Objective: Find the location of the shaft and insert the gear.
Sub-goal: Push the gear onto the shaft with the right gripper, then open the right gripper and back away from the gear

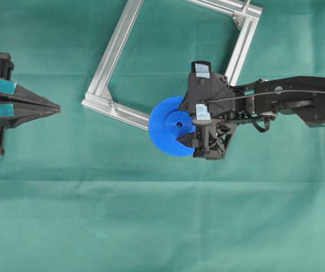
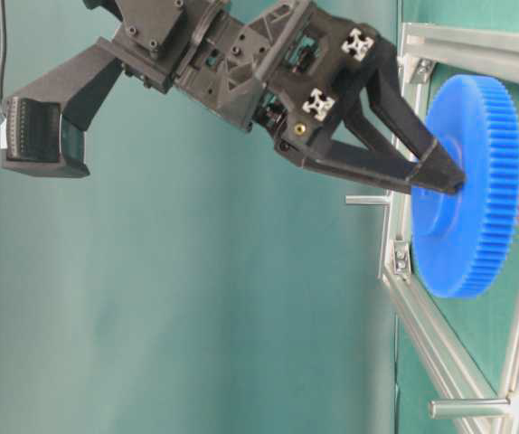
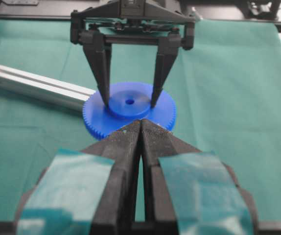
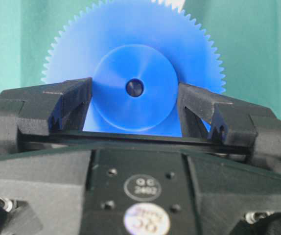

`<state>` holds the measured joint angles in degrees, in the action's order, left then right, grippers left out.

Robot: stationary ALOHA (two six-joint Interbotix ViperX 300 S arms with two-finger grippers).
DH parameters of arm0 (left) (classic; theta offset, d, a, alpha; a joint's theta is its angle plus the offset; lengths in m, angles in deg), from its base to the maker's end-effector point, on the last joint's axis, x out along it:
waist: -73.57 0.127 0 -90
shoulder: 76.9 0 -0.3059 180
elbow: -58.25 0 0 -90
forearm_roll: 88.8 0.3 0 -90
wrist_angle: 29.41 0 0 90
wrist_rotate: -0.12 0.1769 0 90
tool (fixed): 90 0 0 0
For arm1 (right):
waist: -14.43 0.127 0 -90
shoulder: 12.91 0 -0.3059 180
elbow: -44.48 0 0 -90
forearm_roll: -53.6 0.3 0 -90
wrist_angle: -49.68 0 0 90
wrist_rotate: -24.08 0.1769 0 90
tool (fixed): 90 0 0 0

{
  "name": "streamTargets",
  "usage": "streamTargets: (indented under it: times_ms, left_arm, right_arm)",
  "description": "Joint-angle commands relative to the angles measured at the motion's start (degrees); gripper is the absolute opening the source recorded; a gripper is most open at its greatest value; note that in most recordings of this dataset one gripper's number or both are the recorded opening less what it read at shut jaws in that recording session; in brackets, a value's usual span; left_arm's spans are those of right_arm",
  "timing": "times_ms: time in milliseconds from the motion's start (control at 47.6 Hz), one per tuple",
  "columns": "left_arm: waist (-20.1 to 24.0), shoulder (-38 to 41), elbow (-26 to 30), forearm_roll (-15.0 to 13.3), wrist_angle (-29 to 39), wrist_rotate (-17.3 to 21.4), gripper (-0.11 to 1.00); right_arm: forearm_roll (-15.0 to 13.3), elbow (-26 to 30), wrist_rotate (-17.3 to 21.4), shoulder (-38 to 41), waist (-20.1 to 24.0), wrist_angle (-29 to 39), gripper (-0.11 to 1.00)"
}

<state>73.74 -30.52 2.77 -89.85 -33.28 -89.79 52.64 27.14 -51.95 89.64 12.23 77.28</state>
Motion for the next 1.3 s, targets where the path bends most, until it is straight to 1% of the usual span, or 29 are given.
streamTargets:
  times_ms: [0,273,483,1281]
  left_arm:
    - [0.0,0.5,1.2,-0.1,-0.3,-0.1,0.01]
    - [0.0,0.5,1.2,-0.2,-0.3,-0.1,0.01]
    - [0.0,0.5,1.2,-0.1,-0.3,0.0,0.01]
    - [0.0,0.5,1.2,-0.2,0.0,0.0,0.01]
  right_arm:
    - [0.6,-0.4,0.2,-0.2,-0.7,0.6,0.7]
    - [1.8,0.4,0.4,0.4,0.6,0.7,0.7]
    - [1.6,0.8,2.1,0.6,1.5,1.1,0.7]
    - [1.5,0.4,2.5,0.6,1.8,1.1,0.7]
